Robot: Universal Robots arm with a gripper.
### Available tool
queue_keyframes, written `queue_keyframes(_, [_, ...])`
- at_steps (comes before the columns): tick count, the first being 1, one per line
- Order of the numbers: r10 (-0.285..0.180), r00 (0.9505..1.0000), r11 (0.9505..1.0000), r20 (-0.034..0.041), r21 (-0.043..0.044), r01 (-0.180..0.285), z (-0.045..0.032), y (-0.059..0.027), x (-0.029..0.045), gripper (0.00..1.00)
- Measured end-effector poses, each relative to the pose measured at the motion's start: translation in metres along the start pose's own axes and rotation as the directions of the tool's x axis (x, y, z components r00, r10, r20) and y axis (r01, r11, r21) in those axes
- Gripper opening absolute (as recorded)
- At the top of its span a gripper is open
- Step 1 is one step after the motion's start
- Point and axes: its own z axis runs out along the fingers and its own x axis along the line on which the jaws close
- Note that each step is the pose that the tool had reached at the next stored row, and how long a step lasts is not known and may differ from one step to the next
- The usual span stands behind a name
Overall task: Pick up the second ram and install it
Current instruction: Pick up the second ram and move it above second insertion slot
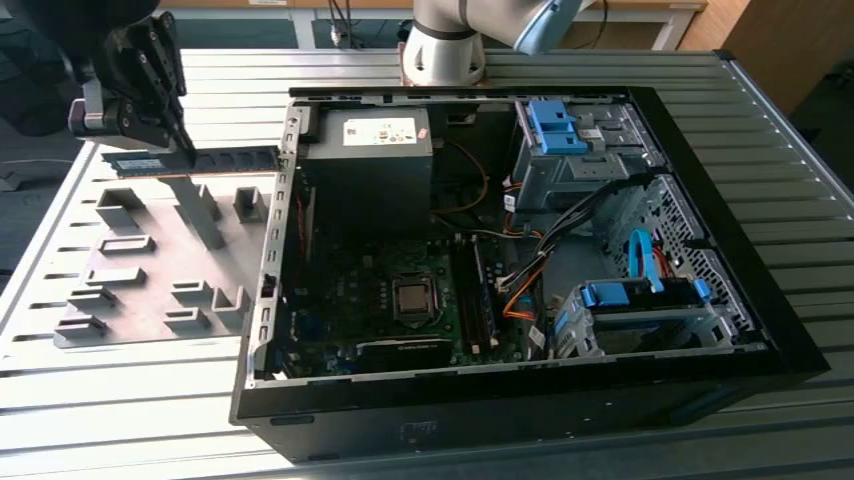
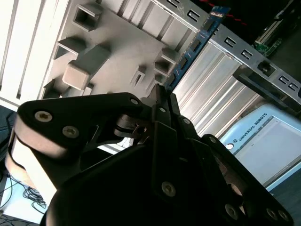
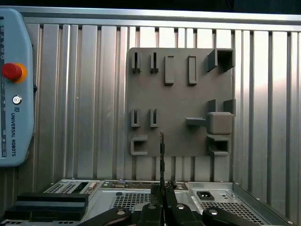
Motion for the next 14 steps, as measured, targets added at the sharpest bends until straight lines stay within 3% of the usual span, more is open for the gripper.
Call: queue_keyframes(14, [0.000, 1.0000, 1.0000, 0.0000, 0.0000, 0.000, -0.0001, -0.0084, 0.0001, 0.14])
